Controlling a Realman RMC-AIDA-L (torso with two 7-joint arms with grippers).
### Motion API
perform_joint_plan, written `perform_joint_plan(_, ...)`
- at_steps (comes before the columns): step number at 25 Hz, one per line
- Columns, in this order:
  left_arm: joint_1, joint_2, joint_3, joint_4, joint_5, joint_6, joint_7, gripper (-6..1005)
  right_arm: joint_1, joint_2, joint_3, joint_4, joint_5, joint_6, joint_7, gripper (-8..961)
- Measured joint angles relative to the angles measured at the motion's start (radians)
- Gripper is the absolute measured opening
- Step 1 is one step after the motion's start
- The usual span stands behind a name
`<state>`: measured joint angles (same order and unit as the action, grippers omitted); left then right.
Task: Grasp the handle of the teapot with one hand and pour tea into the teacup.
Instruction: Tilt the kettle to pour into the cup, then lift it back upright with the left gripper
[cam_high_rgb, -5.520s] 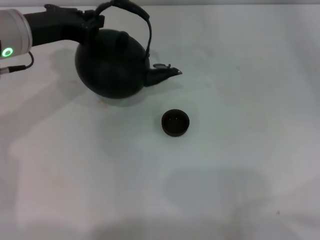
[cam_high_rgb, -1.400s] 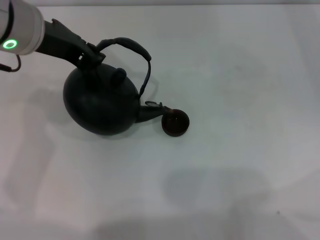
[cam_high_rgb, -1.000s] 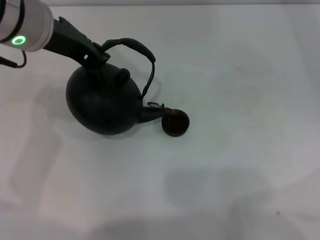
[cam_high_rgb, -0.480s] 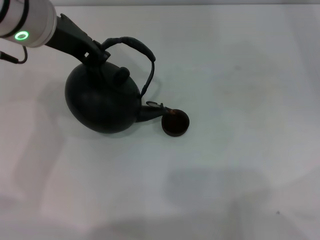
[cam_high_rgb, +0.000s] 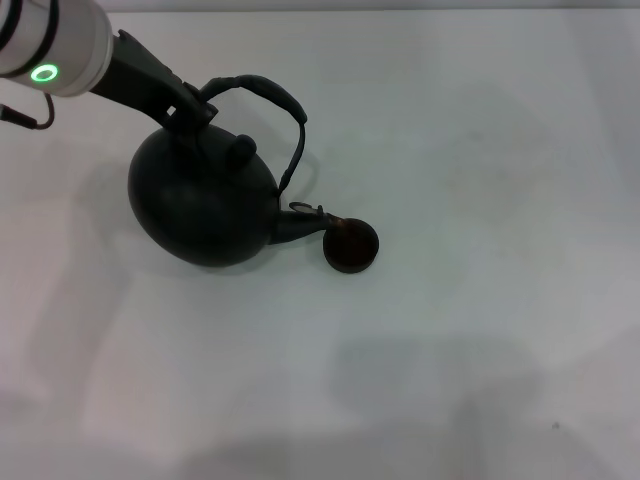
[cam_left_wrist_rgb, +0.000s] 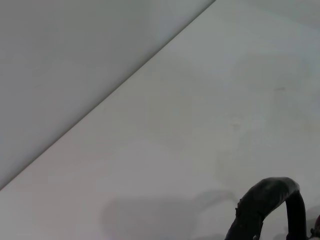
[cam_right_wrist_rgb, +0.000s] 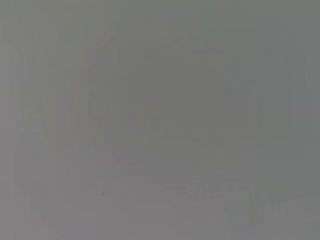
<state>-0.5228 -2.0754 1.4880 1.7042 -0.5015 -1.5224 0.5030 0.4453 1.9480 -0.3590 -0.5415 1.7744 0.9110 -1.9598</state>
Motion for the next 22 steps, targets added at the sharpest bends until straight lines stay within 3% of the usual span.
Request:
perform_joint_plan(12,0.019,-0.002,0.000,0.010,-0.011,0.016,-0.003,186,0.002,-0.002,0.000,0.000,-0.004,-0.016,-0.002,828)
perform_joint_plan(22,0.143,0.002,-0.061,0.038,-0.137,0.159,0.070,184,-0.002,-0.008,-0.010,0.000,-0.005,-0.014,0.010,828)
